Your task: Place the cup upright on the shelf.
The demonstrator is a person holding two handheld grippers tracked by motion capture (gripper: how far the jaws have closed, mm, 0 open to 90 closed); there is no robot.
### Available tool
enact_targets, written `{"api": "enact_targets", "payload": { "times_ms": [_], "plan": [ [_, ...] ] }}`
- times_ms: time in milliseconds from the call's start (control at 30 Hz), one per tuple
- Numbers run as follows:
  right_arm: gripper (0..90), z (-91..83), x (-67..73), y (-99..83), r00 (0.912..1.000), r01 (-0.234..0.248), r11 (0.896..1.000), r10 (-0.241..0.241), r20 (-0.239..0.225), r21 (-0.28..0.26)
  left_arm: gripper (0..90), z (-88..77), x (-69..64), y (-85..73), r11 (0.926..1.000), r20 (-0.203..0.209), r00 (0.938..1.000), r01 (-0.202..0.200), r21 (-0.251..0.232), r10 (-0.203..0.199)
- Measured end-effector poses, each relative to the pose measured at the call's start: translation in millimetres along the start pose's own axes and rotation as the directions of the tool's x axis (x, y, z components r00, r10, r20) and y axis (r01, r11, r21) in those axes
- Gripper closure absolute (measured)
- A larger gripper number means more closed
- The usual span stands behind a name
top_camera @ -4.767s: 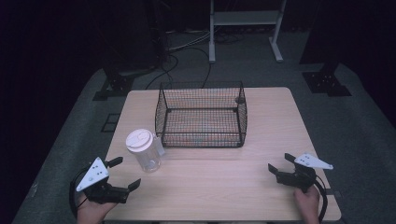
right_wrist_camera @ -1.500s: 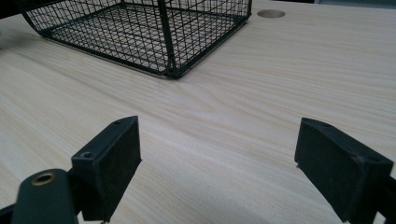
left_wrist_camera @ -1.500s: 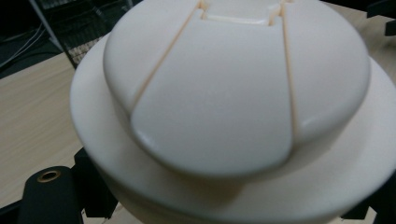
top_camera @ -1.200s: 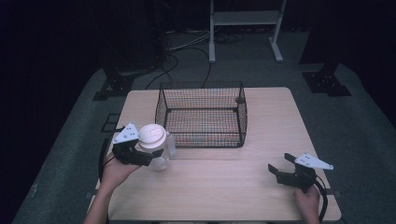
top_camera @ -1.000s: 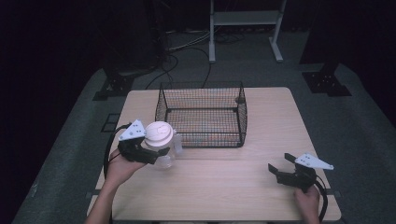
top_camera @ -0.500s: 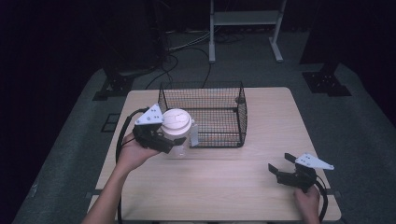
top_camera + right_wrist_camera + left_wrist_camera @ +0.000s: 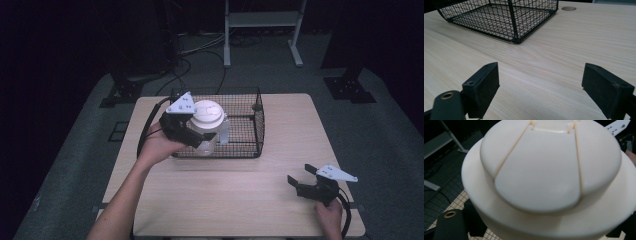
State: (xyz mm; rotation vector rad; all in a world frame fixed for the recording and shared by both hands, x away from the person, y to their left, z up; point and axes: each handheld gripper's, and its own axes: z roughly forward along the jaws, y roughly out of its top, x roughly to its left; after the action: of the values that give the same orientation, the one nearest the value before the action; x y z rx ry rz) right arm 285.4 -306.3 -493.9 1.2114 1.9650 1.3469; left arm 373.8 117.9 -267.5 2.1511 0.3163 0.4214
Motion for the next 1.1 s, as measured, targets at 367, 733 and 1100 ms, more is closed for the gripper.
{"api": "enact_targets", "payload": {
  "times_ms": [367, 733, 1100],
  "plan": [
    [13.5, 0.3, 0.3, 0.1, 1.0, -0.001, 1.0, 0.001, -0.001, 0.0, 15.3, 22.9, 21.3, 29.6, 0.9985, -0.013, 0.9997, -0.019, 0.052, 0.019],
    [13.5, 0.4, 0.5, 0.0, 1.0, 0.004, 1.0, -0.004, -0.001, 0.003, 15.3, 60.4, 34.5, 36.8, 0.9949, -0.007, 1.0, -0.005, 0.1, 0.006],
    [13.5, 0.0, 0.3, 0.1, 1.0, -0.004, 1.0, 0.004, -0.004, 0.001, 15.3, 90.7, 56.6, 27.8, 0.9894, -0.008, 0.9975, 0.07, 0.127, -0.07]
  ]
}}
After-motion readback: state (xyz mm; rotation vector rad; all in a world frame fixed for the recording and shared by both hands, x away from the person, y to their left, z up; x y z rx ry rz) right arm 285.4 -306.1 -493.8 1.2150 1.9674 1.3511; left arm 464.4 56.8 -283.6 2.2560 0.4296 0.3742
